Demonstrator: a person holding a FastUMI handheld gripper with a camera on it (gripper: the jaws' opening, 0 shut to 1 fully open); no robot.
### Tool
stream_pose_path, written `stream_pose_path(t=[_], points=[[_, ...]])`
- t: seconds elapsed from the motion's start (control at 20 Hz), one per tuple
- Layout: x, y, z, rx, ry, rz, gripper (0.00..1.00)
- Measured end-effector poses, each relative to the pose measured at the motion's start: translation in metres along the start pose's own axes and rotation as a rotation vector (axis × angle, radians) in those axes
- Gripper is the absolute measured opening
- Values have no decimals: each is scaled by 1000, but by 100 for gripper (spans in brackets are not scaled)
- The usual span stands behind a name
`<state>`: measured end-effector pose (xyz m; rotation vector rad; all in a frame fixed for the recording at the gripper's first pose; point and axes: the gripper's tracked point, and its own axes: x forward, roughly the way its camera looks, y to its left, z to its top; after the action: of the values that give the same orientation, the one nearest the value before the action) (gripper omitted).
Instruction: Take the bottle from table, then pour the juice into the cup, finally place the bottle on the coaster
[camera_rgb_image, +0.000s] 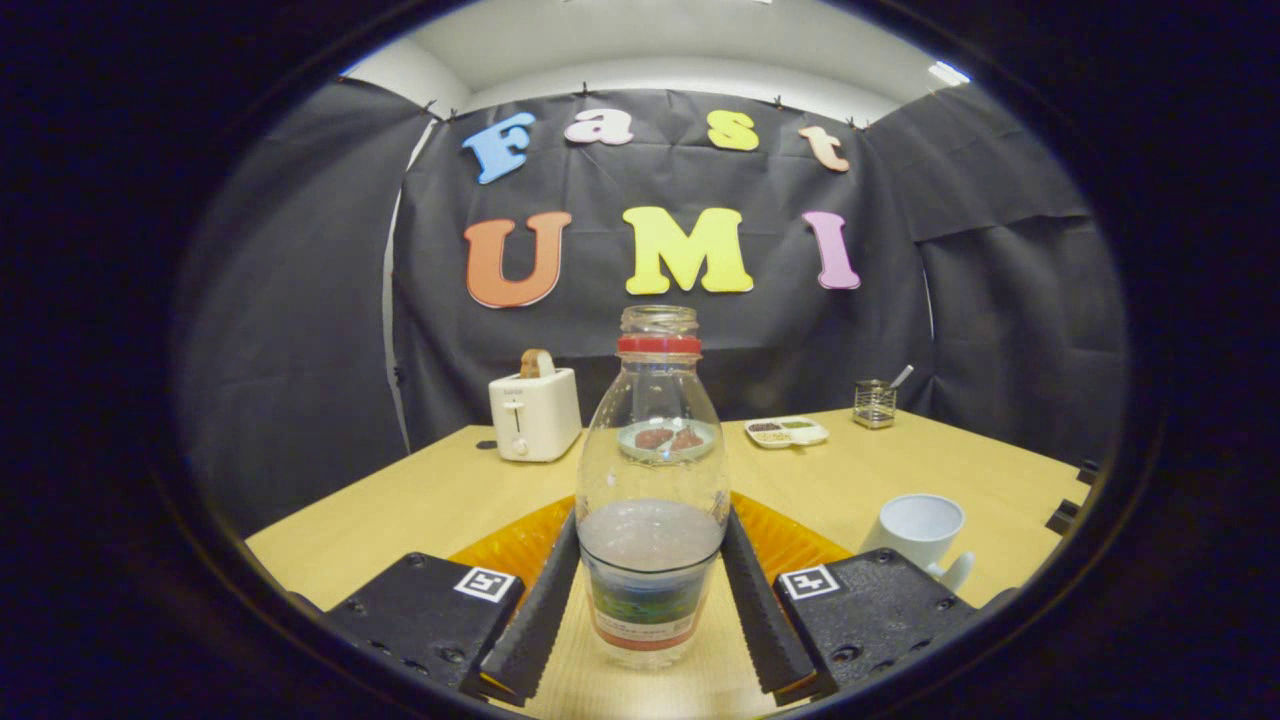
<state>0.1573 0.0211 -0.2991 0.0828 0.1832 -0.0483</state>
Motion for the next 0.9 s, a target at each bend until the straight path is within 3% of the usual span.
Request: stream_pose_path(t=[0.1,0.35,0.7,0.9], points=[[-9,-6,14,6,-1,-20,81],[-22,-5,35,131,3,25,81],[-26,-15,42,460,39,124,81],[-28,-32,49,711,20,178,81]])
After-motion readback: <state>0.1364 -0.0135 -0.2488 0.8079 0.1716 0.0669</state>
